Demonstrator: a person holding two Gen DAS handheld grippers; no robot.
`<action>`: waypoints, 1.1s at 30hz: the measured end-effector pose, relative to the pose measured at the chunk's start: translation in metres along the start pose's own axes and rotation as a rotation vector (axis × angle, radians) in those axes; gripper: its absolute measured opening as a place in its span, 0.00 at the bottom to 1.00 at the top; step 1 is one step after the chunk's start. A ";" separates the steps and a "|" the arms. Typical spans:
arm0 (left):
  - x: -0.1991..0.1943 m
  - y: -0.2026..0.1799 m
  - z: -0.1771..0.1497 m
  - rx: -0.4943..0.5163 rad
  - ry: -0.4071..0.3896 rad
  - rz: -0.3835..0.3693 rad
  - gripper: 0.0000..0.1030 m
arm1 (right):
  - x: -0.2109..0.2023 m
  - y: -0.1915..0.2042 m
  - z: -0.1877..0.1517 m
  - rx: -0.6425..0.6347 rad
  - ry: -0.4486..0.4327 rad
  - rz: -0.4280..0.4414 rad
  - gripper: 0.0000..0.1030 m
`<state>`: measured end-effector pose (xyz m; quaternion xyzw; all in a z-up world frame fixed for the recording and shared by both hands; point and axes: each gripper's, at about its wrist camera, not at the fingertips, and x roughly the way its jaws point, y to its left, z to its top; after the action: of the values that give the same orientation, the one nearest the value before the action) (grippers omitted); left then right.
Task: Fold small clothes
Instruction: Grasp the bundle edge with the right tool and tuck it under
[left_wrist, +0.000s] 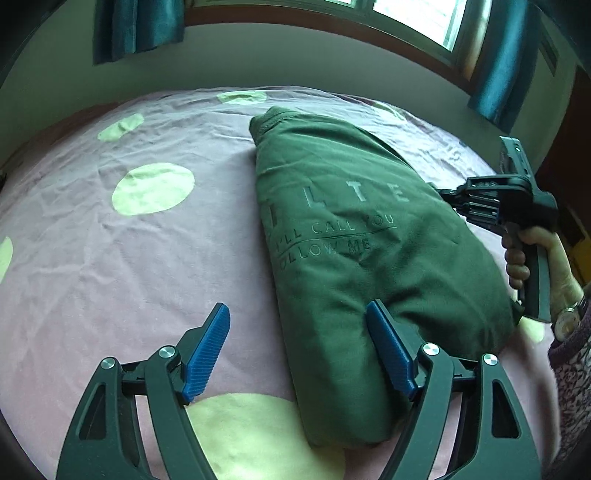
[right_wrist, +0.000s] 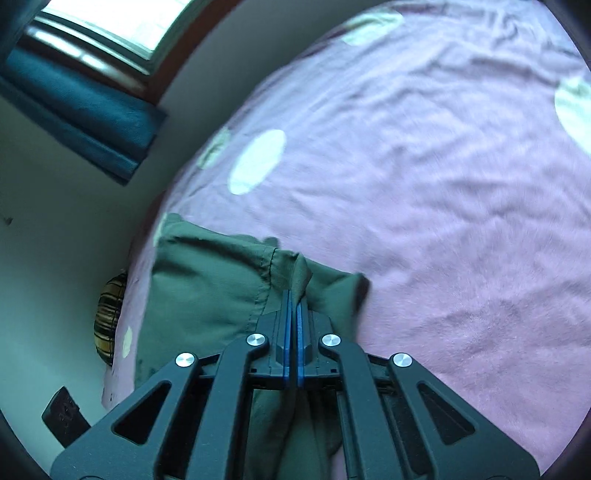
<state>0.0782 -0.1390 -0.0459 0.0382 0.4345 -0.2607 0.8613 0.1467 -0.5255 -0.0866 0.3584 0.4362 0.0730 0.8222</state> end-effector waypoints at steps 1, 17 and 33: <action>0.002 0.000 0.000 0.007 0.001 0.002 0.75 | 0.003 -0.003 -0.001 0.010 0.003 0.005 0.00; 0.004 0.006 0.002 -0.028 0.010 -0.036 0.77 | -0.054 0.001 -0.029 0.072 -0.044 0.073 0.30; 0.005 0.006 0.001 -0.039 0.019 -0.028 0.77 | -0.079 0.000 -0.128 -0.004 -0.016 -0.003 0.62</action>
<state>0.0849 -0.1361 -0.0503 0.0178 0.4483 -0.2637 0.8539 -0.0005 -0.4920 -0.0801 0.3566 0.4303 0.0697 0.8263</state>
